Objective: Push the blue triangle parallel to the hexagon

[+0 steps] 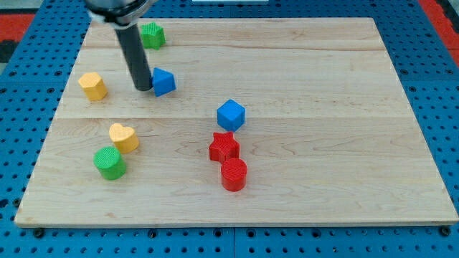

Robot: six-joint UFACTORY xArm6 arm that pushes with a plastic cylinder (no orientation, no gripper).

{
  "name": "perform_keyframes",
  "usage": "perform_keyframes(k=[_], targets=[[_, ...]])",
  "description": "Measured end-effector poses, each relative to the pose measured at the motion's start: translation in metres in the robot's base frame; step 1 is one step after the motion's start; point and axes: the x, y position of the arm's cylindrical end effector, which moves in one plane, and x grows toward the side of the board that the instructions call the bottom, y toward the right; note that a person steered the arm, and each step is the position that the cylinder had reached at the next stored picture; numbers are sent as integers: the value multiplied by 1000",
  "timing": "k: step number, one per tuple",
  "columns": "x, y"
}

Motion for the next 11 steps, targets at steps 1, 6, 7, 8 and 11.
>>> perform_keyframes(k=[1,6,7,8,11], targets=[[0,41],[-51,110],[-11,58],[3,67],[-9,87]])
